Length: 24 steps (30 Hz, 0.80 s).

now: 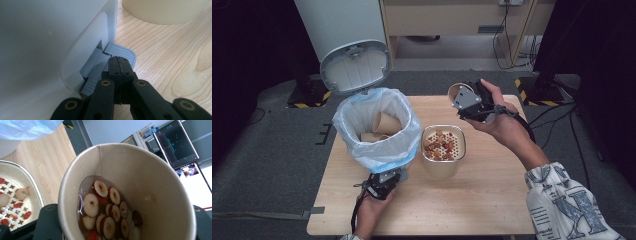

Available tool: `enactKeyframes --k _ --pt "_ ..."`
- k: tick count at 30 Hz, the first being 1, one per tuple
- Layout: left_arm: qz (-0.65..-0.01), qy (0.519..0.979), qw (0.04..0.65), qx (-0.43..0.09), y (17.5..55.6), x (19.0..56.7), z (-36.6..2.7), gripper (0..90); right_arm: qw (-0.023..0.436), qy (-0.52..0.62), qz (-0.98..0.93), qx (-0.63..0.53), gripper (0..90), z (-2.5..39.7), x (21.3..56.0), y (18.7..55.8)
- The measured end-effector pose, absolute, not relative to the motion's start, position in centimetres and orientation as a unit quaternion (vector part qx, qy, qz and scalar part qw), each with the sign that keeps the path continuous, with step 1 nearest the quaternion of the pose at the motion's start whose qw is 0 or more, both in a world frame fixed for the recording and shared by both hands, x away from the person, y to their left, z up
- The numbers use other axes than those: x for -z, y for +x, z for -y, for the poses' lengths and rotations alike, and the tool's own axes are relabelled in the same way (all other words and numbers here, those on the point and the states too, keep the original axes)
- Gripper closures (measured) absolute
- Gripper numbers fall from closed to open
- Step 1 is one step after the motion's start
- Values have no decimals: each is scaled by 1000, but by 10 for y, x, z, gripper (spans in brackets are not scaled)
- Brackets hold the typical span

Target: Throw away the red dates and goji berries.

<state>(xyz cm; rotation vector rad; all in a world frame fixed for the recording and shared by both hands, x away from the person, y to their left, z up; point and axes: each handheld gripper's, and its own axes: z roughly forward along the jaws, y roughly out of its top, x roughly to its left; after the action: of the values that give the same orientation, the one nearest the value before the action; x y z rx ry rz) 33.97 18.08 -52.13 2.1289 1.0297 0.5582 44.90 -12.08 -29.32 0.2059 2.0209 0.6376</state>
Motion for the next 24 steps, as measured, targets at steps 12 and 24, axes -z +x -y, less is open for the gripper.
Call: enactKeyframes --k 12,24 --pt "-398 821 348 -215 340 521 -181 898 489 63 -836 -239 355 114 295 447" --pt "-397 821 348 -215 340 521 -181 898 488 58 -838 -237 355 111 292 446"
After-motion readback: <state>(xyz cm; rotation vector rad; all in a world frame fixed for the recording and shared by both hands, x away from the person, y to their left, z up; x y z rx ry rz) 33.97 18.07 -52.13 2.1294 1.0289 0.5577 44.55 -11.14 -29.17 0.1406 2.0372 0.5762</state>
